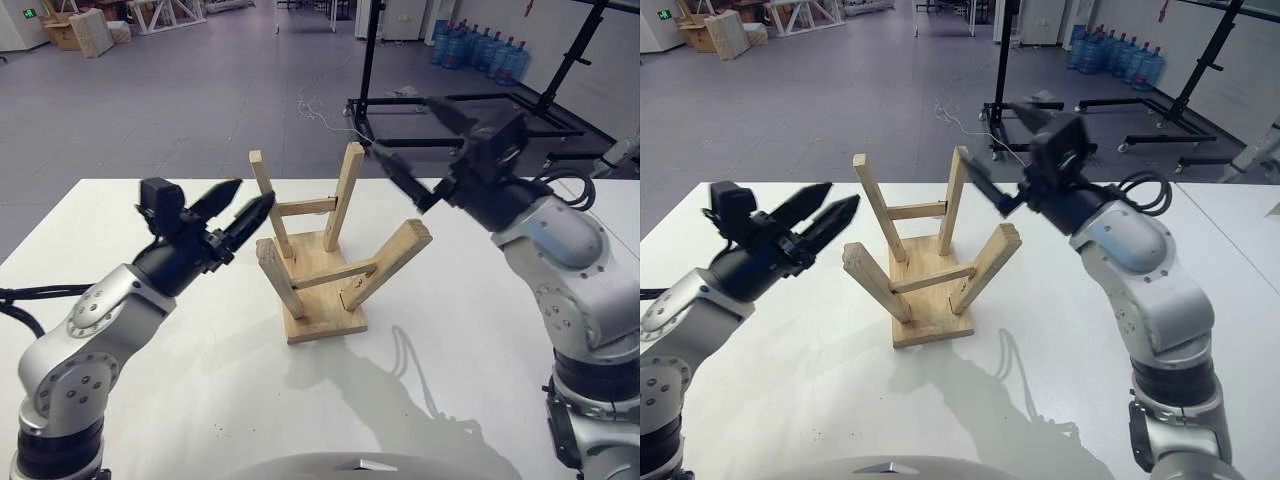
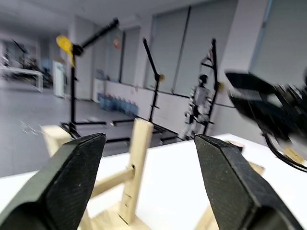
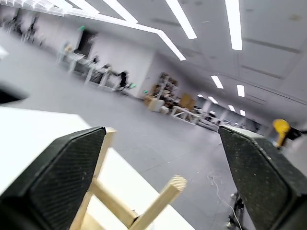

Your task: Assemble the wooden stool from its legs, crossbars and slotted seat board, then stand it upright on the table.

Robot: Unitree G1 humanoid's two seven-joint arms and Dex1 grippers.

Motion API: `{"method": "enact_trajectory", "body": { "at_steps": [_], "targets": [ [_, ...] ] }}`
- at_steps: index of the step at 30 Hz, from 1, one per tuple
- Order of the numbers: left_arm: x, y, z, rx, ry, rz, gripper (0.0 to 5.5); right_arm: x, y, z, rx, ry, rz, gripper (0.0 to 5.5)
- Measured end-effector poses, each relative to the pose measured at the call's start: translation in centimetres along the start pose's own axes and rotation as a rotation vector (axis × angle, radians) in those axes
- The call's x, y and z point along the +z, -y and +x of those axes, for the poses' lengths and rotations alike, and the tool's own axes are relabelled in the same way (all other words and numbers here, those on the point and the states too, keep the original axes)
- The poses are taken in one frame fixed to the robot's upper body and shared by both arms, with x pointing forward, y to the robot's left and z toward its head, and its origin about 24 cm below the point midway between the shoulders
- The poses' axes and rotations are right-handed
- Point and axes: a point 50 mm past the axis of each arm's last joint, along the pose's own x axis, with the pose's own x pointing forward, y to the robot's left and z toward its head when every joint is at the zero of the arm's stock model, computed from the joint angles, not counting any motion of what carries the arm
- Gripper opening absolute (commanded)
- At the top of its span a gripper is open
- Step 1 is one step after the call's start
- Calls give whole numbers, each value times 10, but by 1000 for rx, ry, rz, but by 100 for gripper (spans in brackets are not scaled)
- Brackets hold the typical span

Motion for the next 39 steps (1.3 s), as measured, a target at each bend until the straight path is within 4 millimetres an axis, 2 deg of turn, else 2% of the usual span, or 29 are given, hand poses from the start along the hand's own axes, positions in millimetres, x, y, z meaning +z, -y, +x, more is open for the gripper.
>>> {"method": "enact_trajectory", "body": {
  "at_steps": [3, 5, 13, 16, 19, 23, 27, 34, 39],
  "targets": [
    [8, -9, -6, 97, 57, 25, 337, 4, -15, 0, 135, -30, -127, 433],
    [6, -10, -9, 136, 73, 17, 337, 4, -19, 2, 167, -44, -174, 433],
    [-6, -5, -13, 168, 46, -2, 337, -18, -47, 8, 216, -149, -353, 433],
    [-8, -3, -15, 165, 37, -8, 337, -24, -54, 10, 191, -147, -493, 433],
    [-11, 0, -16, 142, 21, -24, 337, -38, -67, 7, 191, -189, -599, 433],
    [-12, 5, -15, 100, 6, -28, 337, -49, -77, -1, 209, -245, -621, 433],
    [-13, 12, -13, 60, -10, -36, 337, -49, -82, -5, 242, -277, -676, 433],
    [-17, 16, -12, 46, -28, -49, 337, -53, -90, -9, 298, -350, -564, 433],
    [-20, 14, -15, 81, -34, -47, 337, -52, -80, -4, 250, -279, -452, 433]
  ]
}}
